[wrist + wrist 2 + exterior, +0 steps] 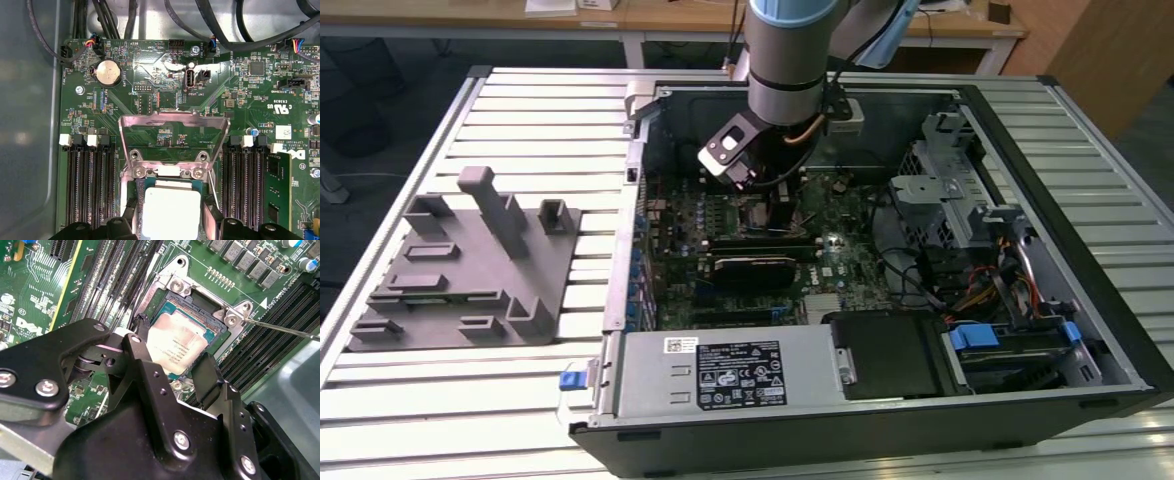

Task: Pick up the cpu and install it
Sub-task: 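Place the cpu into insertion slot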

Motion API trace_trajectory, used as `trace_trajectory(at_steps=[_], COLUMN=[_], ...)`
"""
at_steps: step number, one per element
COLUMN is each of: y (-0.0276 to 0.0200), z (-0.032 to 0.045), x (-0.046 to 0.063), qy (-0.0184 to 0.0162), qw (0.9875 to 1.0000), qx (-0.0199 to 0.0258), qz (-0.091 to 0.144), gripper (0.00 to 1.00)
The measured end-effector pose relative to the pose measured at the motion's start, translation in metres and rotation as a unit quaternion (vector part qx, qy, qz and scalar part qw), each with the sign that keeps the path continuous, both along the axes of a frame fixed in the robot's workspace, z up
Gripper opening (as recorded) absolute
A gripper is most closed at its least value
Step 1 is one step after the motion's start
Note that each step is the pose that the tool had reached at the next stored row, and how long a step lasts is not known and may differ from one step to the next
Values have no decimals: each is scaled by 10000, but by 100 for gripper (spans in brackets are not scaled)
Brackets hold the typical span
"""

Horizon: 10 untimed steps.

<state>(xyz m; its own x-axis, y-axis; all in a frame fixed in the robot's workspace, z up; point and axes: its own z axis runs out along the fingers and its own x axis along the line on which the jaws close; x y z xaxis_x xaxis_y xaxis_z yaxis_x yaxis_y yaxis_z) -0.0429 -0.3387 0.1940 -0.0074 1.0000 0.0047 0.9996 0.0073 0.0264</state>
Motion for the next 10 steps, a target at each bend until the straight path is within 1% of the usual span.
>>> trace_trajectory(at_steps=[2,3,7,10], y=[0,0,0,0], z=[1,1,3,27], x=[0,0,0,0], qy=[1,0,-1,0], qw=[10000,10000,10000,10000], qx=[-2,-2,-2,-3], qz=[0,0,0,0], gripper=[60,54,54,54])
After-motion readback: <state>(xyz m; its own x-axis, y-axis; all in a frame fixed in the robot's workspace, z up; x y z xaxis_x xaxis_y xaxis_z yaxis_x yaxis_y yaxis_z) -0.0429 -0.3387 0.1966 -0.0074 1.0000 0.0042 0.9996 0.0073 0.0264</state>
